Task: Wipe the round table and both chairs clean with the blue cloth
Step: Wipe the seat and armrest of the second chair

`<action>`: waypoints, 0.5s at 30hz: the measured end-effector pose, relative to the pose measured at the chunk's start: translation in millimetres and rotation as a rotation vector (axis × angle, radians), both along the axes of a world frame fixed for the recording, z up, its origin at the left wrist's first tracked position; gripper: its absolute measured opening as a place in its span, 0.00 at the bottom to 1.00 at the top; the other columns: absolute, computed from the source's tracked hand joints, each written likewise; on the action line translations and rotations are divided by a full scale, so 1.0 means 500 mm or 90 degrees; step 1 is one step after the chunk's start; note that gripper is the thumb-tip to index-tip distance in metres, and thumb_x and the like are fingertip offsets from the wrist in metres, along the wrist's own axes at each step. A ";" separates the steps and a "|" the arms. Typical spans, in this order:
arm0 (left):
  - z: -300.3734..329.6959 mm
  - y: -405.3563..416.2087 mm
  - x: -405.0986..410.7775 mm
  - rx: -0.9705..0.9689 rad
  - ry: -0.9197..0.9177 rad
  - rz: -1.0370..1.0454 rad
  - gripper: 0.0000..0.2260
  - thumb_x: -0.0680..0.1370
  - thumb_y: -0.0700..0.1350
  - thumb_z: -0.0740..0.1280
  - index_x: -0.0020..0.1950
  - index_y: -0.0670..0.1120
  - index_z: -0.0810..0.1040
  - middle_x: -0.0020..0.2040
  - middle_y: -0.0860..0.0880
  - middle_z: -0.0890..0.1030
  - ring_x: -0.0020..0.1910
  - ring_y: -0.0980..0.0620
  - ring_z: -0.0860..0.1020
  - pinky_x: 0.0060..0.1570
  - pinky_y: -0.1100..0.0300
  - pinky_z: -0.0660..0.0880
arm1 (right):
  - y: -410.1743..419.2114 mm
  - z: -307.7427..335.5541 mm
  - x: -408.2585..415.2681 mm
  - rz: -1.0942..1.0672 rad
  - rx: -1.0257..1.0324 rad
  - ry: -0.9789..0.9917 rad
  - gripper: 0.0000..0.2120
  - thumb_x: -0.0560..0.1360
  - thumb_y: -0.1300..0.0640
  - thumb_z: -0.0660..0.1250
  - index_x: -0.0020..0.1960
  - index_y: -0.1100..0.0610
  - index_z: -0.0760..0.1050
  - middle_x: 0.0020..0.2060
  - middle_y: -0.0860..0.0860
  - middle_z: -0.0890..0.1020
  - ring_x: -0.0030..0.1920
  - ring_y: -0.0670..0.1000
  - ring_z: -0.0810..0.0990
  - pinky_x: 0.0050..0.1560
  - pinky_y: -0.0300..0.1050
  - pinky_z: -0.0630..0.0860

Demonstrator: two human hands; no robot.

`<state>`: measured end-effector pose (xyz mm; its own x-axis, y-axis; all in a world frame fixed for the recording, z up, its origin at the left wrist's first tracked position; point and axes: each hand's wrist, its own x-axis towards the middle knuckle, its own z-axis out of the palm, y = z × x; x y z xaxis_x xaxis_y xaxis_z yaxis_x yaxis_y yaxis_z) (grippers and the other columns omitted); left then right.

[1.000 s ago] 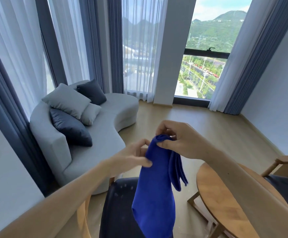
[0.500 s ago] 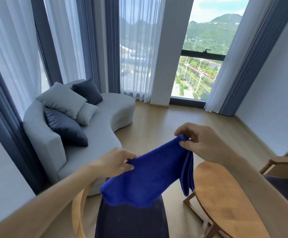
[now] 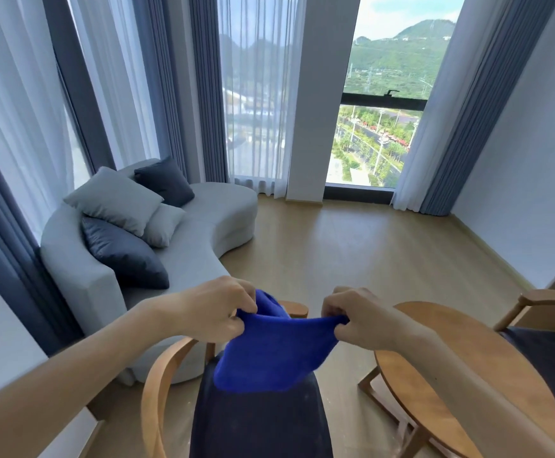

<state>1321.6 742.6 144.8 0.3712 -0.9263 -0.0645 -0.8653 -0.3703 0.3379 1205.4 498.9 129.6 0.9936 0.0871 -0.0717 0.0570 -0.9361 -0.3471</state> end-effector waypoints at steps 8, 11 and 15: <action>0.006 -0.006 -0.031 0.007 -0.099 -0.124 0.06 0.69 0.40 0.57 0.33 0.44 0.72 0.41 0.52 0.74 0.43 0.55 0.71 0.42 0.66 0.70 | -0.027 -0.069 0.009 0.069 0.094 -0.010 0.09 0.69 0.65 0.66 0.43 0.53 0.80 0.74 0.36 0.57 0.72 0.34 0.48 0.66 0.34 0.53; 0.013 -0.009 -0.042 -0.003 -0.144 -0.186 0.08 0.70 0.43 0.54 0.35 0.50 0.71 0.43 0.54 0.75 0.46 0.57 0.71 0.50 0.65 0.71 | -0.023 -0.087 0.013 0.113 0.185 0.047 0.08 0.68 0.68 0.66 0.42 0.57 0.80 0.74 0.33 0.56 0.73 0.32 0.45 0.66 0.31 0.49; 0.023 -0.002 -0.044 -0.044 -0.180 -0.202 0.09 0.71 0.41 0.57 0.38 0.46 0.77 0.45 0.54 0.77 0.48 0.59 0.70 0.53 0.72 0.66 | 0.003 -0.103 0.016 0.162 0.290 0.097 0.07 0.66 0.70 0.65 0.40 0.61 0.77 0.70 0.35 0.67 0.72 0.37 0.60 0.67 0.37 0.60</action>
